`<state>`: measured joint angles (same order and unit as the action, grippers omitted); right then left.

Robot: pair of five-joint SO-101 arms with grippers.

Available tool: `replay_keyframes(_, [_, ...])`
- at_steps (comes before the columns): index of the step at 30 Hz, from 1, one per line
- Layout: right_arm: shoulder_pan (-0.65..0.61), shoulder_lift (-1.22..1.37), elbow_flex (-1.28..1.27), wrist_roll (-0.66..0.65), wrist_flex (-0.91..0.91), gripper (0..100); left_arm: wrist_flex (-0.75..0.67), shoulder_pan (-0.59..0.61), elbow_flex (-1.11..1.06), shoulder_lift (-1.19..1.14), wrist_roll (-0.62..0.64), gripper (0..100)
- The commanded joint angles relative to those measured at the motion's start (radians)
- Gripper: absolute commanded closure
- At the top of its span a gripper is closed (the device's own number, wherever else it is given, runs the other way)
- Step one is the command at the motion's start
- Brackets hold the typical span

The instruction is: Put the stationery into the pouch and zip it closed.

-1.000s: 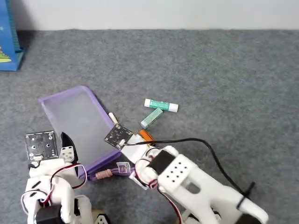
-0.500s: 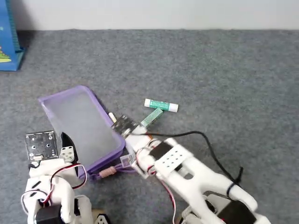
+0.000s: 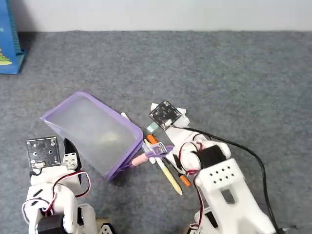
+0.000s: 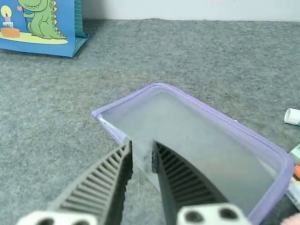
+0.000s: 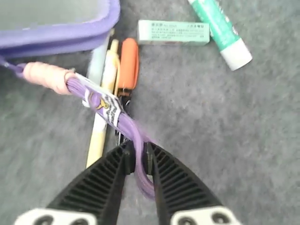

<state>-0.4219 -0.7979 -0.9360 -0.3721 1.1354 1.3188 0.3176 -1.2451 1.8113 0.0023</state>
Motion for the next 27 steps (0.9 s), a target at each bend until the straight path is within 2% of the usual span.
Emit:
replay_keyframes(1, [-0.036,-0.067,0.054,-0.011,0.07,79.5,-0.002,0.005,0.008,0.011,-0.005,92])
replay_keyframes(4, [-0.082,-0.074,0.055,-0.011,0.074,69.1,-0.002,0.005,0.008,0.011,-0.005,92])
replay_keyframes(8, [-0.185,-0.07,0.051,-0.008,0.042,68.5,-0.002,0.005,0.008,0.011,-0.005,92])
replay_keyframes(11, [-0.28,-0.061,0.048,0.057,0.005,68.5,-0.002,0.005,0.008,0.011,-0.005,92])
replay_keyframes(16, [-0.414,0.101,0.043,0.1,-0.082,68.5,-0.002,0.005,0.008,0.011,-0.005,92])
replay_keyframes(27, [-0.45,0.478,0.049,0.097,-0.355,68.5,-0.002,0.005,0.008,0.011,-0.005,92])
